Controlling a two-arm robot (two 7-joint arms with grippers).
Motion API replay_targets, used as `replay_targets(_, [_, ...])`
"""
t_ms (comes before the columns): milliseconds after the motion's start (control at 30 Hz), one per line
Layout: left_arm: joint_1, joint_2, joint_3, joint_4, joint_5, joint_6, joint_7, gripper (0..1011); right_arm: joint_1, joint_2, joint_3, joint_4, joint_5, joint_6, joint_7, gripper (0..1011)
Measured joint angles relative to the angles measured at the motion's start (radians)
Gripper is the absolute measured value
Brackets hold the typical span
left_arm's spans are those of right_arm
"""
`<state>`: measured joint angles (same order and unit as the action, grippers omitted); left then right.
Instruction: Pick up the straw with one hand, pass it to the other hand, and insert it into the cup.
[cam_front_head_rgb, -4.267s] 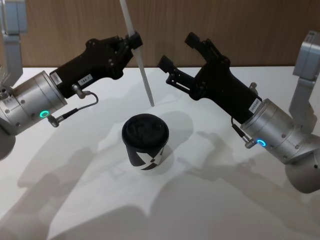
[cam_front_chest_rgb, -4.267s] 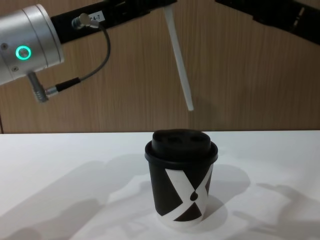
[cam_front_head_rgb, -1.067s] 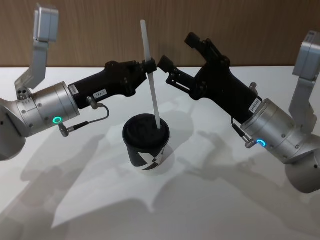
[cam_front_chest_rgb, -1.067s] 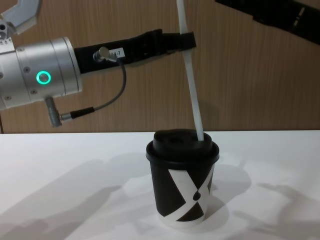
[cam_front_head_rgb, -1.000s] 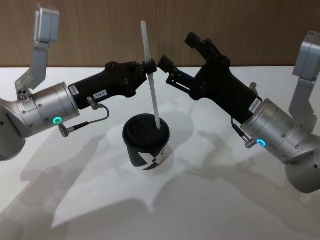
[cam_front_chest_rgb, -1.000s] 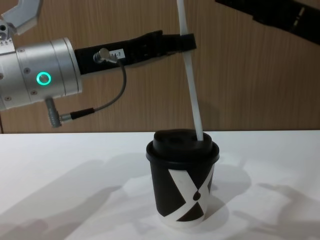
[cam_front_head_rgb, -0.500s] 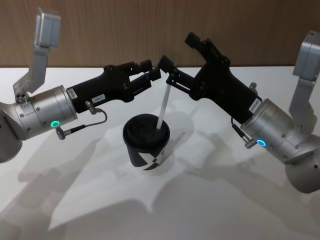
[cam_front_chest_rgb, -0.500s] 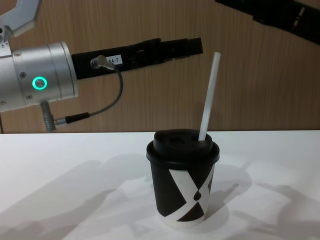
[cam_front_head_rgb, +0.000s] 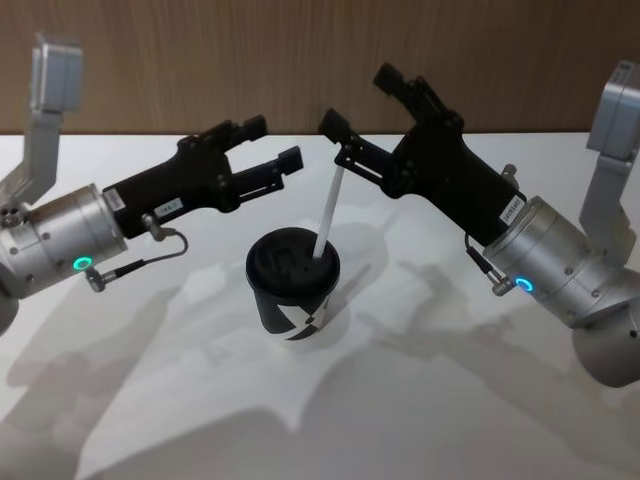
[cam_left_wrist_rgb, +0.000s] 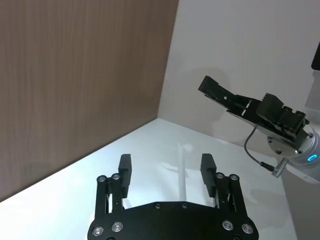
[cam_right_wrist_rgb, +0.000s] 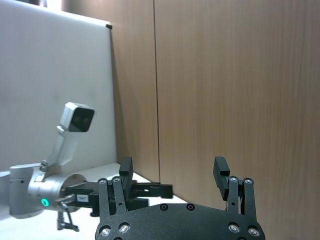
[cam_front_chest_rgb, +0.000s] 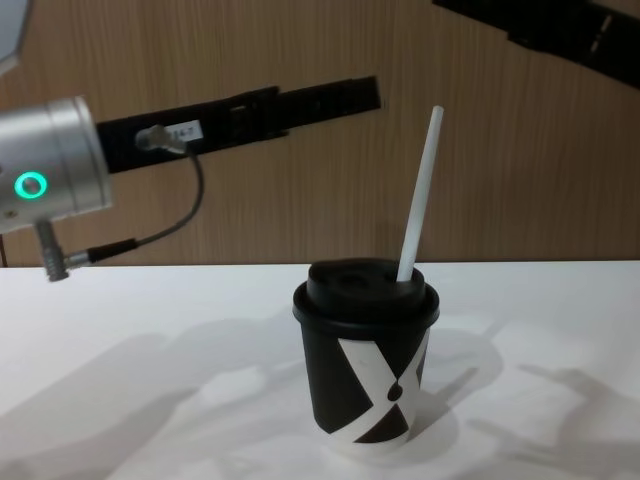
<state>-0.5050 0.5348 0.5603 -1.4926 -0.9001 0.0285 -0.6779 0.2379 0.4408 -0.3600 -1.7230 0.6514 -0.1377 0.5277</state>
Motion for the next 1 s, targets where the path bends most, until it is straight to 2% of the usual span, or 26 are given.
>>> replay_targets(67, [0.012,0.004,-0.008,-0.004,-0.001,-0.011,0.003,878,-0.003,0.001,0.003,-0.003,-0.006,0.0,-0.008,1001])
replay_targets(100, [0.023,0.009,-0.016,-0.009,-0.001,-0.022,0.006,930,-0.007,0.003,0.007,-0.008,-0.01,0.001,-0.019,1001])
replay_targets(133, [0.029,0.011,-0.02,-0.011,-0.002,-0.027,0.007,930,-0.01,0.004,0.01,-0.01,-0.013,0.002,-0.024,1001])
replay_targets(167, [0.043,0.015,-0.028,-0.016,-0.002,-0.04,0.01,989,-0.016,0.007,0.016,-0.015,-0.018,0.004,-0.035,1001])
replay_targets(233, [0.054,0.019,-0.035,-0.02,-0.002,-0.051,0.012,1003,-0.022,0.011,0.023,-0.02,-0.022,0.006,-0.044,1001])
replay_targets(633, [0.124,0.029,-0.075,-0.045,0.01,-0.128,0.032,1003,-0.101,0.069,0.096,-0.064,-0.028,0.03,-0.083,1001])
replay_targets(1000, [0.155,0.008,-0.087,-0.051,0.035,-0.18,0.053,1003,-0.175,0.137,0.139,-0.087,0.0,0.041,-0.039,1001])
